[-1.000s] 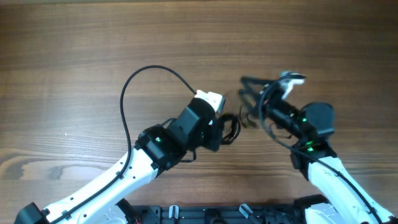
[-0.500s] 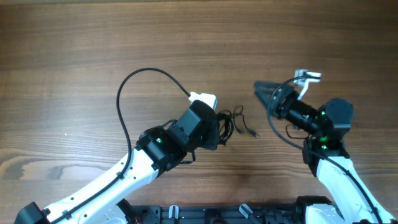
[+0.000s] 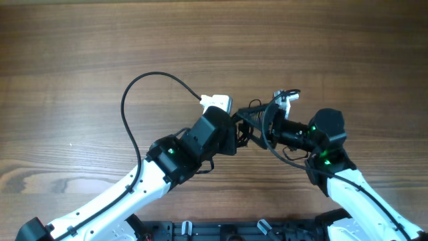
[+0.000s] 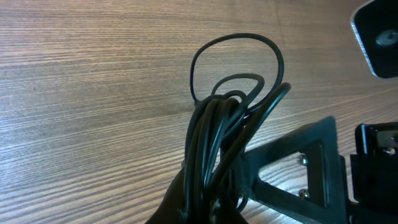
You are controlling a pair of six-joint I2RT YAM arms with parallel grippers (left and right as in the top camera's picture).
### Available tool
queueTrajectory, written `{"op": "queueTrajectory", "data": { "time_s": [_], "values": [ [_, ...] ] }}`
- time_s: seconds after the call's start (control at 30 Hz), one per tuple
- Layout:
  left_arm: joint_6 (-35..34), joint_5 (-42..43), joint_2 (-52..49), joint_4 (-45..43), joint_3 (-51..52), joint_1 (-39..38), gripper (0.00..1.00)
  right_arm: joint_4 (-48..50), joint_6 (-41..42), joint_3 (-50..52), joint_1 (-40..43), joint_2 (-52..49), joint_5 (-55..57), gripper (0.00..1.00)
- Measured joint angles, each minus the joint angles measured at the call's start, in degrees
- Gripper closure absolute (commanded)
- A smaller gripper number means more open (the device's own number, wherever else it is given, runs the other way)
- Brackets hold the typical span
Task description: Untangle cables
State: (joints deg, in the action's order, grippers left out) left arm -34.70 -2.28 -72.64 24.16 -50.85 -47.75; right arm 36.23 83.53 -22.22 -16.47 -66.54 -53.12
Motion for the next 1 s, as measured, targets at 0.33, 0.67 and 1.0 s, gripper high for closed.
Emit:
{"op": "queueTrajectory", "data": {
  "time_s": [0.33,0.67,1.0],
  "values": [
    [-0.2,-1.7,0.0,-0.2,0.0,-1.8,0.96,2.0,15.3,0.0,-1.0,0.0,7.1,0.00],
    [-0.3,-9.2,0.0,-3.7,0.0,-3.2,0.96,3.2,20.6,0.0,-1.0,-0.1,9.6,0.00],
    [-1.7,-16.4,0.0,-1.9,0.0,-5.4,0.96,5.1,24.2,0.0,-1.0,-0.3,11.6,0.00]
  ]
}}
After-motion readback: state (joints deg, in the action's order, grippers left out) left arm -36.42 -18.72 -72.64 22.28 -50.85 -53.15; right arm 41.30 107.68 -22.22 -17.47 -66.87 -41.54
